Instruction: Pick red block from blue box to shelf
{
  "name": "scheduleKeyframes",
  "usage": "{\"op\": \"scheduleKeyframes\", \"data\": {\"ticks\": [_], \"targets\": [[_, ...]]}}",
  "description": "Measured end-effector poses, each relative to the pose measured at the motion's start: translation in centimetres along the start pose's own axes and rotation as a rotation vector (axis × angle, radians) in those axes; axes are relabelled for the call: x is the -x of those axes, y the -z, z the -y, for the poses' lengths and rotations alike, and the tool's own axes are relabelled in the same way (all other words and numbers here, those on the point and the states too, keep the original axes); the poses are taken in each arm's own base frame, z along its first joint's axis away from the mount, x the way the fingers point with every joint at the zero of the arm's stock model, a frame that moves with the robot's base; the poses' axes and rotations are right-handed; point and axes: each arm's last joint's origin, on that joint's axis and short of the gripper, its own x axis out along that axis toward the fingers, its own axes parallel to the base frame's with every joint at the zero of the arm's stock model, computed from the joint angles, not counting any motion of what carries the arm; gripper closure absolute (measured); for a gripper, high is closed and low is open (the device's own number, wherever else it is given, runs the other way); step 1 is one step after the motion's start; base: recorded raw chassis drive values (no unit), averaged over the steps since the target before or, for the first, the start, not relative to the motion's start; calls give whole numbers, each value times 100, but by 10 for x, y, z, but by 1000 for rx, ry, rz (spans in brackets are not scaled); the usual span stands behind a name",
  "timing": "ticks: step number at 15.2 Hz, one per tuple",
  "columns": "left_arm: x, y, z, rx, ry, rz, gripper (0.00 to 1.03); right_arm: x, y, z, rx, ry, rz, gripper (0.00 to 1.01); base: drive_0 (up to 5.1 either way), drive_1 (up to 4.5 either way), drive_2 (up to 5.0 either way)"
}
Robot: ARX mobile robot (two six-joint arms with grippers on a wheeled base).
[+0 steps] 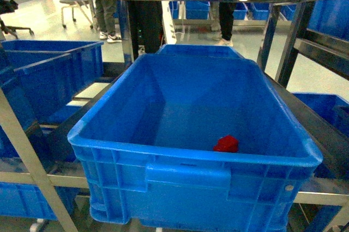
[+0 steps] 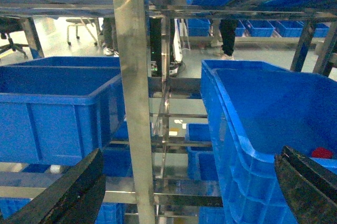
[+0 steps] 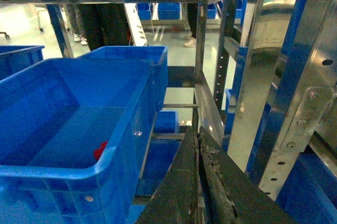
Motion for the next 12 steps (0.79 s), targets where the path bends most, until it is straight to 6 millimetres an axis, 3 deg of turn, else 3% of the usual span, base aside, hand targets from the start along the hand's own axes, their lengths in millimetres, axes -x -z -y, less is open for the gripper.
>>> {"op": "scheduleKeyframes", "data": {"ticks": [11,12], "targets": [[0,0,0,0,0,0,5,23,5,0,0,-1,-43,99,0,0,0],[0,0,0,0,1,-1,5,27,0,0,0,-1,19,99,0,0,0]]}}
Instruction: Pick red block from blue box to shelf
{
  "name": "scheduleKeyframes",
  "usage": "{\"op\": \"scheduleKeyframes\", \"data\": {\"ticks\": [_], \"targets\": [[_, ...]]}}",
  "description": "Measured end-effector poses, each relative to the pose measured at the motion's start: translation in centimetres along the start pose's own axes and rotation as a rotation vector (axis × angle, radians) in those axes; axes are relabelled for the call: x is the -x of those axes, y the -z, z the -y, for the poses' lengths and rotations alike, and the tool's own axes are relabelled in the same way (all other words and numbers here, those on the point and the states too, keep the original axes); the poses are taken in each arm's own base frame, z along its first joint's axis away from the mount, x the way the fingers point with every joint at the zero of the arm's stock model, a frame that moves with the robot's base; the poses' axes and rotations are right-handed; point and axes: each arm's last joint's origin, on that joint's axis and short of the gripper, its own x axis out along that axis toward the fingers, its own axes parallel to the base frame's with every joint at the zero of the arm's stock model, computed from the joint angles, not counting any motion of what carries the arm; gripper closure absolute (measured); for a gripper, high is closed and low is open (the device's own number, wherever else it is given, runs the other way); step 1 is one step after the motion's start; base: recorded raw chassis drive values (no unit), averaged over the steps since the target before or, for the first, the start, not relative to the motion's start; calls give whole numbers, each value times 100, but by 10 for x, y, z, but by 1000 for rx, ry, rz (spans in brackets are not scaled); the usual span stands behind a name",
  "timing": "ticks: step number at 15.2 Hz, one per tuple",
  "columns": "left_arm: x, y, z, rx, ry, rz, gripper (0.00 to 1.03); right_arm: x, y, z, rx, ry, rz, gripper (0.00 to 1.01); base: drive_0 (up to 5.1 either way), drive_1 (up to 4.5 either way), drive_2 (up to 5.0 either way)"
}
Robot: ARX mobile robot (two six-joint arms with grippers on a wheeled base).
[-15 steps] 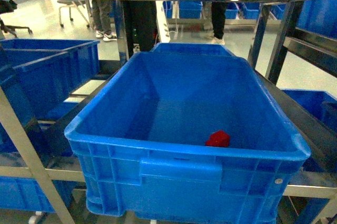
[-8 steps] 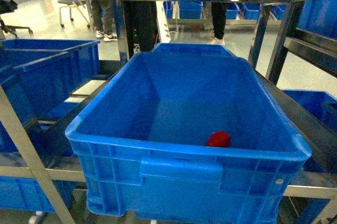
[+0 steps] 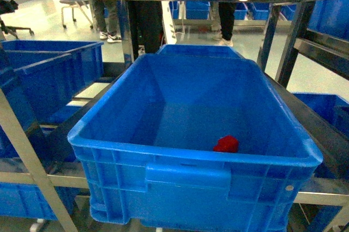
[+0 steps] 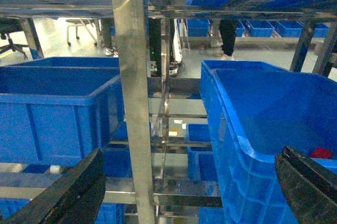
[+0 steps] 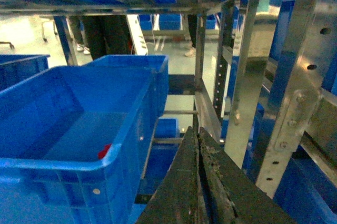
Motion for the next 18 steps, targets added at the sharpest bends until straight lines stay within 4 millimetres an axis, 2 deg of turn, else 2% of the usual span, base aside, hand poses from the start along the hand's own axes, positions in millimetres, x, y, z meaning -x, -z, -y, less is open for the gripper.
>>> {"op": "scheduleKeyframes", "data": {"ticks": [5,12,13,18], "targets": [[0,0,0,0,-1,1,5,0,2,0,0,0,-18,99,0,0,0],[0,0,0,0,-1,1,5,0,2,0,0,0,-18,6,0,0,0],[0,0,0,0,-1,2,5,0,2,0,0,0,-17,2,0,0,0],[0,0,0,0,-1,1,5,0,2,0,0,0,-17,3,0,0,0]]}}
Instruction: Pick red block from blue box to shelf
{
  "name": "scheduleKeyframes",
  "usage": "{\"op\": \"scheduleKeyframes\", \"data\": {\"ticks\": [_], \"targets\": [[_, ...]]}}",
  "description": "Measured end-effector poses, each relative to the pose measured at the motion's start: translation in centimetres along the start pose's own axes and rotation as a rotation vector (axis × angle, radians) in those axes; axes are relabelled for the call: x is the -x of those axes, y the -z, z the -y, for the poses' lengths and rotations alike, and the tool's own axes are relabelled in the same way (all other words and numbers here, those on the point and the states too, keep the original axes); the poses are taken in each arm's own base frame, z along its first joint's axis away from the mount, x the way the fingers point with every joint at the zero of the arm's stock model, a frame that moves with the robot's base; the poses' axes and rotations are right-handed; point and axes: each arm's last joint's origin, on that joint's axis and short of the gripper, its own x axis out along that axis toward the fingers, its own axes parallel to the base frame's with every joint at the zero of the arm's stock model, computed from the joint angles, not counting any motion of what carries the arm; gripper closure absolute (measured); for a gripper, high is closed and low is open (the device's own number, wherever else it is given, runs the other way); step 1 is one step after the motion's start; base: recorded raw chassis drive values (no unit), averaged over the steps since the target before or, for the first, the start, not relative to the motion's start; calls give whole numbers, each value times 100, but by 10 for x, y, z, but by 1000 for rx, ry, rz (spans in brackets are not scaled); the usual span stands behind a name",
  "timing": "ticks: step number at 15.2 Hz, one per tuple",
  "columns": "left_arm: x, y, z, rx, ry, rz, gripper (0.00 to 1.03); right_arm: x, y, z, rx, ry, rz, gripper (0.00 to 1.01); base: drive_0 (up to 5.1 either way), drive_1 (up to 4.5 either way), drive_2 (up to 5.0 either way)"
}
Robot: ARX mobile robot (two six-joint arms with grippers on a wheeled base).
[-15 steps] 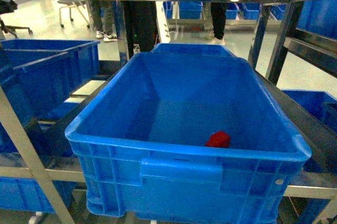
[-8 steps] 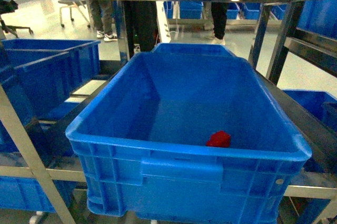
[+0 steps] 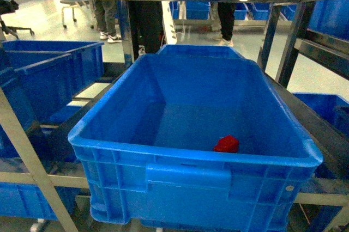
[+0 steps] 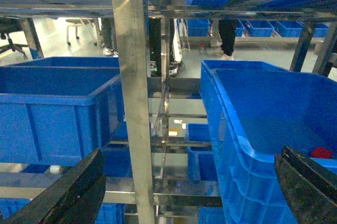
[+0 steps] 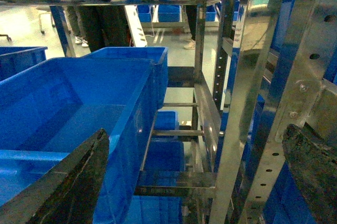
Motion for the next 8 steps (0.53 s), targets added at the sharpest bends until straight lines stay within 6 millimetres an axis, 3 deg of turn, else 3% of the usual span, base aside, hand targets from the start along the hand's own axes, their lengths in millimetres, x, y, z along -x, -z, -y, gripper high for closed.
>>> {"op": "scheduleKeyframes", "data": {"ticks": [8], "targets": [[0,0,0,0,0,0,5,0,0,0,0,0,0,3,0,0,0]]}}
